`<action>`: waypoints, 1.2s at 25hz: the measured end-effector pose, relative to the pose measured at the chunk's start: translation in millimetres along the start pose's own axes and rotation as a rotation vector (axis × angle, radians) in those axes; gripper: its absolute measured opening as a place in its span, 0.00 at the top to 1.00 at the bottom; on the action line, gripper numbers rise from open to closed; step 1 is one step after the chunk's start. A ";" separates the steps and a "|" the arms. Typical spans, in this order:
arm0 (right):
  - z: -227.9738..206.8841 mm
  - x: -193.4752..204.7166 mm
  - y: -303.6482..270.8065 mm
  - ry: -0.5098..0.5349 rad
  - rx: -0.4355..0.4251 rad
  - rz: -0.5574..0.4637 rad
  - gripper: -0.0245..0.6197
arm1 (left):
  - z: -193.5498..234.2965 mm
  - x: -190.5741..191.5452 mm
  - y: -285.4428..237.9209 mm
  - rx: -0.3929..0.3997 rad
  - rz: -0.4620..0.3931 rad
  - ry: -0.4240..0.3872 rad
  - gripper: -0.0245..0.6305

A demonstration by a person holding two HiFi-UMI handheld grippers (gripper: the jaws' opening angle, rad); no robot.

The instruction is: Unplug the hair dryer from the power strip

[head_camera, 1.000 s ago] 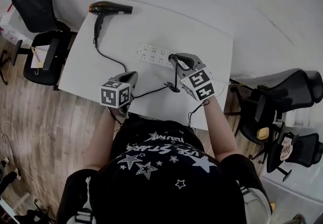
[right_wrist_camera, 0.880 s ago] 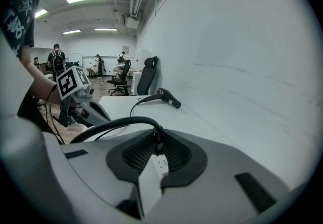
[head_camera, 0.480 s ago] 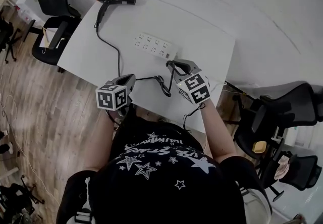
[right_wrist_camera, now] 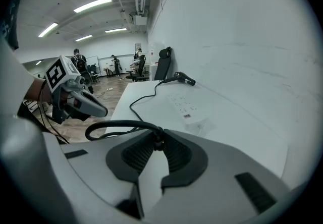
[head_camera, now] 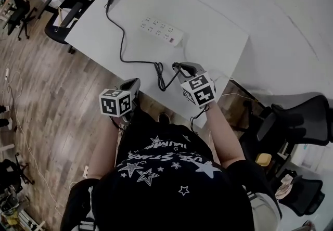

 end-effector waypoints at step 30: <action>38.3 62.1 34.0 0.031 -0.036 0.184 0.85 | -47.1 96.5 99.5 -0.163 -0.129 0.224 0.95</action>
Point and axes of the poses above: the fingertips, and each gripper's own axes: y backward along the fingers, z to its left, x out of its underside, the point moved 3 cm from there along y, backward along the fingers, and after that the axes turned 12 degrees about -y, right-handed, at the moved point
